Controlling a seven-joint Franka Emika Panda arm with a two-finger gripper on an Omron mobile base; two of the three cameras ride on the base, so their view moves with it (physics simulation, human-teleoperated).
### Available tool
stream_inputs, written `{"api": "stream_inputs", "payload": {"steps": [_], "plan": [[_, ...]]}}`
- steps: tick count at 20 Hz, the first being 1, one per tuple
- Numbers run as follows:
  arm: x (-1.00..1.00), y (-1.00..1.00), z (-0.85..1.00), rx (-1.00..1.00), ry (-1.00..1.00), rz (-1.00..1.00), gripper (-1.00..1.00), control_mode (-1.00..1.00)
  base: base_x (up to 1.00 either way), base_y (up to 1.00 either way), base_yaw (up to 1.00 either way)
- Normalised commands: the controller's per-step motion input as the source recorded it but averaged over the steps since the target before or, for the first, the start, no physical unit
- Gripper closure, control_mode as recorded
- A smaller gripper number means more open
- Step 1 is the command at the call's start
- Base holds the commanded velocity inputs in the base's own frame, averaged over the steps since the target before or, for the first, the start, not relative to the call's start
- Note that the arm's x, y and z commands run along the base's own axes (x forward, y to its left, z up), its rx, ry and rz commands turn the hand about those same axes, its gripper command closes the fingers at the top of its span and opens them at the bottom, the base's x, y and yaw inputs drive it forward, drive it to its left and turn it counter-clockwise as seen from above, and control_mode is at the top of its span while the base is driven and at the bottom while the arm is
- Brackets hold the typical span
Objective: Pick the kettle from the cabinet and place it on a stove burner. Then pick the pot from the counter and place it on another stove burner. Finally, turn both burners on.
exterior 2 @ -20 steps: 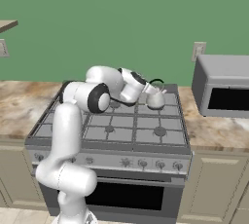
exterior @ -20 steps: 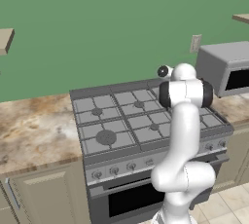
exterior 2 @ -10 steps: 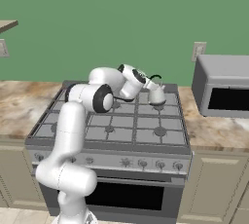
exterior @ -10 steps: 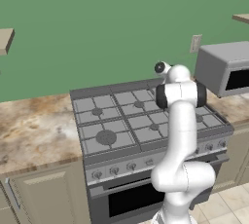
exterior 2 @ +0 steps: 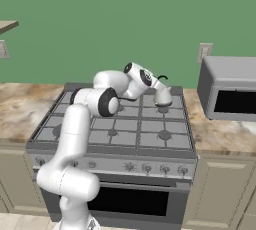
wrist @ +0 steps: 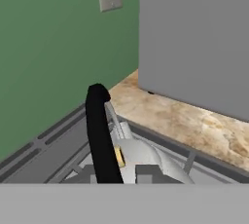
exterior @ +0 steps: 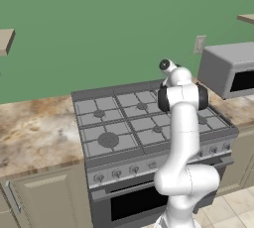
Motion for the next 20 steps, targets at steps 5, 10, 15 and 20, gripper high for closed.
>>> {"api": "stream_inputs", "payload": {"steps": [5,10,15,20], "plan": [[0.00,-0.18,-0.13,0.04,0.00,0.00,-1.00,-1.00,0.00,0.00,0.00],[-0.01,-0.12,-0.15,0.04,0.00,0.00,-1.00,-1.00,0.00,0.00,0.00],[-0.05,-0.03,-0.17,0.02,0.00,-0.01,-1.00,-1.00,0.00,0.00,0.00],[-0.24,0.00,-0.38,0.00,0.02,-0.01,-1.00,-1.00,0.00,0.00,0.00]]}}
